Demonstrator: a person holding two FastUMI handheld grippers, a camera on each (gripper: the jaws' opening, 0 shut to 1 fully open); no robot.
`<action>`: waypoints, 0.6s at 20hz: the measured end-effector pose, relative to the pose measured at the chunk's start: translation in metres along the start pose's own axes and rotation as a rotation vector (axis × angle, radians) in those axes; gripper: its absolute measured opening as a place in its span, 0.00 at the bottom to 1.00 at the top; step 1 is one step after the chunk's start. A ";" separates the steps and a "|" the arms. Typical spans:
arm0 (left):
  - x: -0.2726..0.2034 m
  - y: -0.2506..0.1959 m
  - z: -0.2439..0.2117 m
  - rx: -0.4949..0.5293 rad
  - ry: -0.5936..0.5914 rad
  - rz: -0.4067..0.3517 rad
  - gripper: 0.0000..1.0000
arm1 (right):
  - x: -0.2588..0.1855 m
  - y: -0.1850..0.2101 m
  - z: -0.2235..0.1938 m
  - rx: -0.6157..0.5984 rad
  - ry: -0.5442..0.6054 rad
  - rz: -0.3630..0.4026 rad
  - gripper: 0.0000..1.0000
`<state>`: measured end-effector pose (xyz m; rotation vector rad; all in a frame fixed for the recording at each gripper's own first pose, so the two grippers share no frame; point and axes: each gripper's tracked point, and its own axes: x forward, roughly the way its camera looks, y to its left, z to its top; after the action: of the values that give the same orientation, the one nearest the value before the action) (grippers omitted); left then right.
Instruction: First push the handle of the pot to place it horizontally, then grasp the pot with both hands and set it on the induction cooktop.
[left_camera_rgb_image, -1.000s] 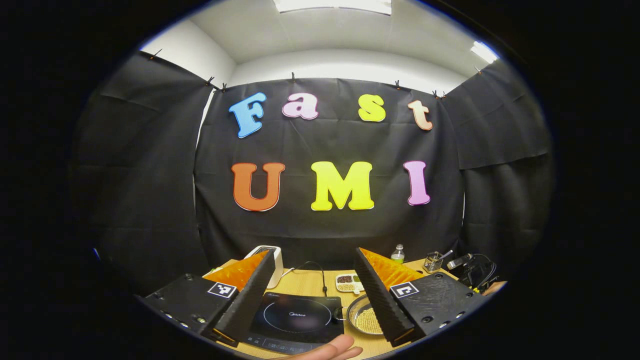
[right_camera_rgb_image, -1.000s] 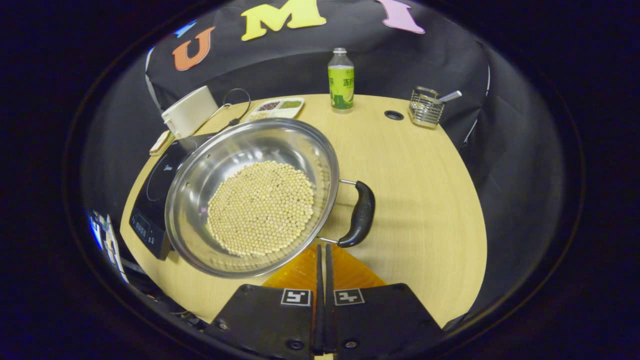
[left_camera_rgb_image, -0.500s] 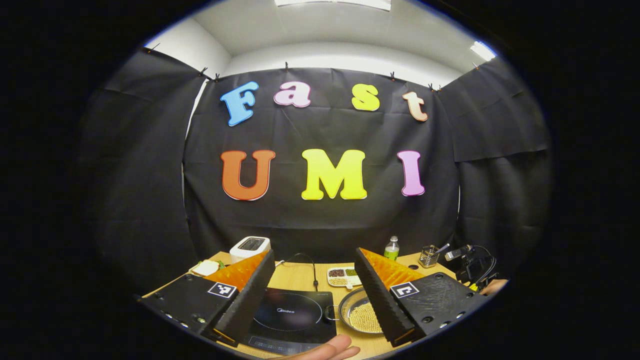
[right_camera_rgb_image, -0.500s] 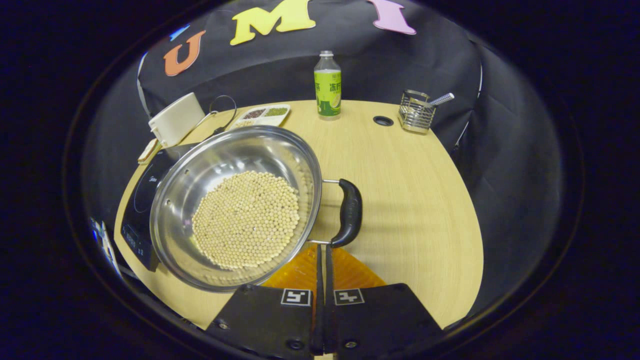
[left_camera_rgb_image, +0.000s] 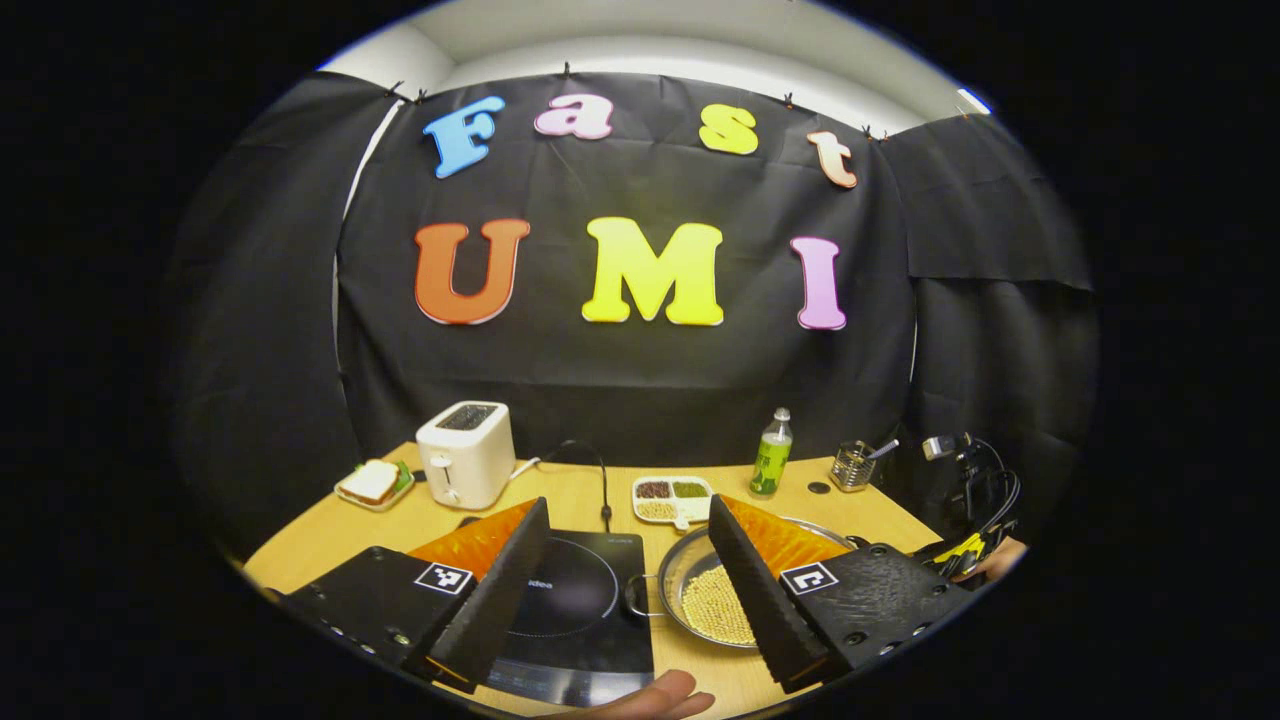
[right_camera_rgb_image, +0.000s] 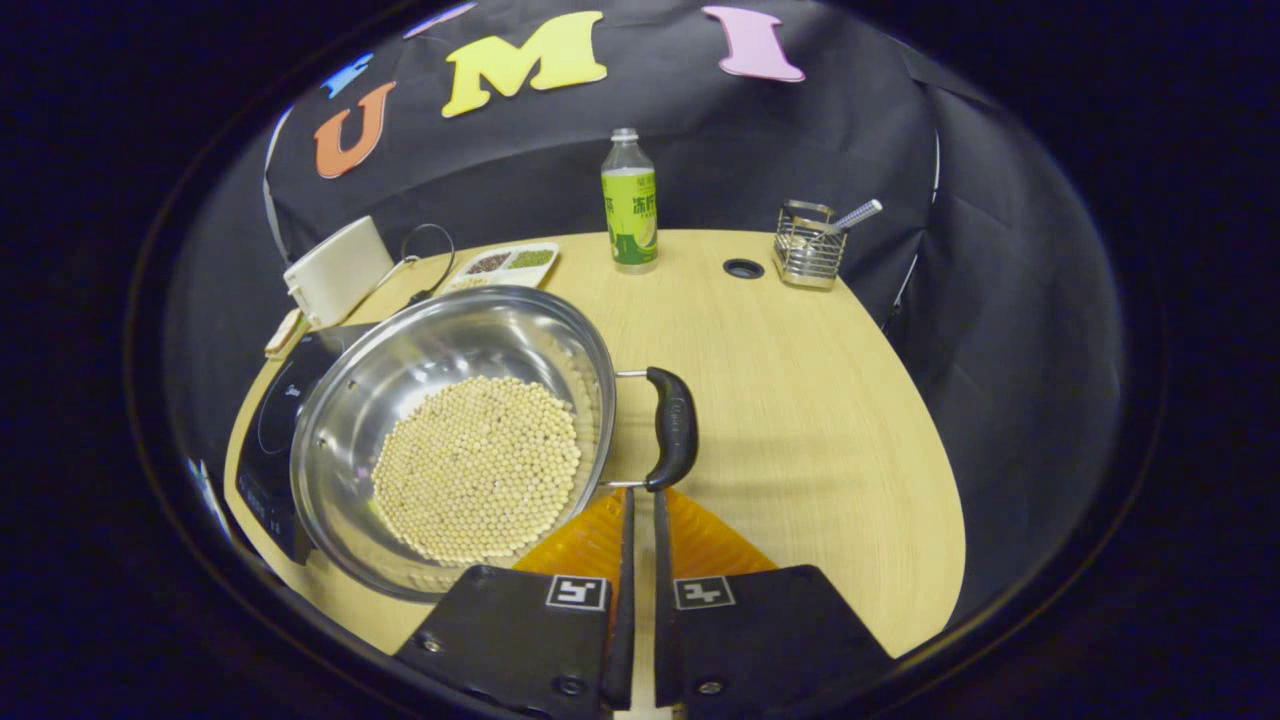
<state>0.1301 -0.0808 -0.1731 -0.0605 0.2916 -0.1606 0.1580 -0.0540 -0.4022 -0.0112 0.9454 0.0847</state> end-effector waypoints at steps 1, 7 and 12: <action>0.008 -0.002 -0.010 -0.020 0.029 -0.011 0.96 | -0.003 -0.003 0.000 0.009 -0.015 -0.005 0.15; 0.033 -0.001 -0.067 -0.004 0.182 0.038 0.96 | -0.030 -0.014 0.015 -0.037 -0.116 -0.041 0.70; 0.047 -0.016 -0.109 0.007 0.302 0.018 0.96 | -0.039 -0.008 0.019 -0.051 -0.133 -0.009 0.83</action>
<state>0.1400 -0.1082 -0.2896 -0.0265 0.5929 -0.1530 0.1516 -0.0632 -0.3597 -0.0563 0.8100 0.0997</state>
